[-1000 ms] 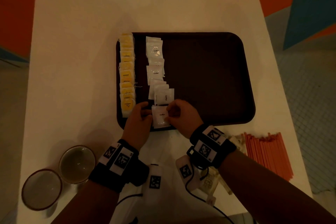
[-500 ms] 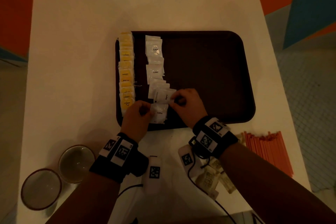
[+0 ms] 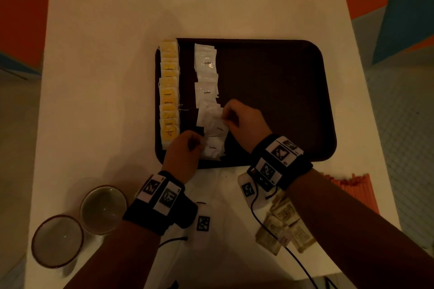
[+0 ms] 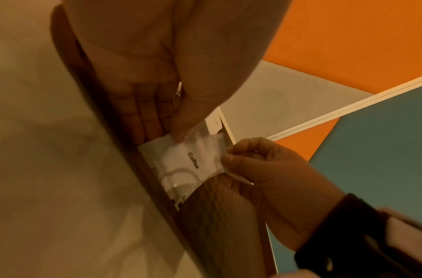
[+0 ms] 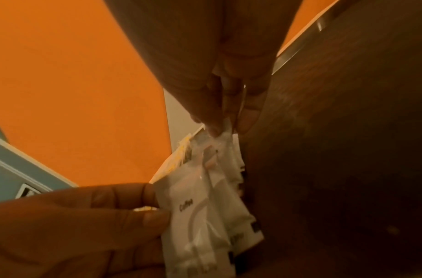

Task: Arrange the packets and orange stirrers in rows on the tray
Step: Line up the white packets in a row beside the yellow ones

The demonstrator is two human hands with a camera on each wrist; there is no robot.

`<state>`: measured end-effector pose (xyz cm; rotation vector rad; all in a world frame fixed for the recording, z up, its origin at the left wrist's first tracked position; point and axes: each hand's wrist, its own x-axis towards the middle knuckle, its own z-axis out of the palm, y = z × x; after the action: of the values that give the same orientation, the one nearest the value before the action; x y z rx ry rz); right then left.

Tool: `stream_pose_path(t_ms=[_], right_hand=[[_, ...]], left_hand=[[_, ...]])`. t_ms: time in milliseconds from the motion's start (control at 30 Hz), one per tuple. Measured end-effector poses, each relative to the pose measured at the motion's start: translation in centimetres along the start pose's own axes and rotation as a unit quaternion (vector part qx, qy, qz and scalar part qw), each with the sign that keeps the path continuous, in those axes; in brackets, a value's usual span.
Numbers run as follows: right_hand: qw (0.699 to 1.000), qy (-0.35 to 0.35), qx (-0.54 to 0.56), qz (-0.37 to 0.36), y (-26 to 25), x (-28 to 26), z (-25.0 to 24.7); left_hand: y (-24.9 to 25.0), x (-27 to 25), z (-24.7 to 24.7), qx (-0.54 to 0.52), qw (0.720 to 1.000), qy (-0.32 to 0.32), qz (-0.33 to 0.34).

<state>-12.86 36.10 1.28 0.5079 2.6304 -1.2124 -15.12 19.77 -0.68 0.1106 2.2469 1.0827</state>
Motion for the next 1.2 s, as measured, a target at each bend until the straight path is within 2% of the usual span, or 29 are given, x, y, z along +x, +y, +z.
stream_pose_path(t_ms=[133, 233, 333, 467, 567, 833, 967, 1100, 1200], right_hand=[[1.000, -0.024, -0.010, -0.014, 0.0, 0.1, 0.8], [1.000, 0.023, -0.007, -0.020, 0.3, -0.2, 1.0], [0.998, 0.053, -0.019, 0.033, 1.0, -1.1, 0.8], [0.993, 0.002, 0.030, 0.113, 1.6, -3.0, 1.3], [0.989, -0.027, 0.046, 0.138, 1.5, -3.8, 2.1], [0.986, -0.016, 0.103, 0.128, 0.9, -4.2, 3.1], [0.982, 0.018, 0.122, 0.140, 1.2, -3.6, 2.3], [0.980, -0.004, 0.167, 0.112, 0.5, -2.6, 2.4], [0.978, 0.009, 0.187, 0.091, 0.0, -2.0, 2.5]], left_hand=[[0.0, 0.2, 0.0, 0.008, 1.000, -0.003, -0.003], [0.1, 0.3, 0.2, 0.029, 1.000, 0.000, -0.002], [0.3, 0.1, 0.3, 0.051, 0.999, 0.009, 0.007], [0.7, -0.5, 0.3, 0.083, 0.995, 0.031, 0.034], [0.9, -0.6, 0.5, 0.079, 0.995, 0.024, 0.062], [0.7, -0.8, 0.7, -0.007, 0.997, -0.004, 0.074], [0.5, -0.6, 0.5, -0.056, 0.996, -0.014, 0.067], [0.1, 1.0, 0.7, -0.081, 0.995, -0.021, 0.062], [0.5, 1.6, 0.9, -0.104, 0.992, -0.012, 0.070]])
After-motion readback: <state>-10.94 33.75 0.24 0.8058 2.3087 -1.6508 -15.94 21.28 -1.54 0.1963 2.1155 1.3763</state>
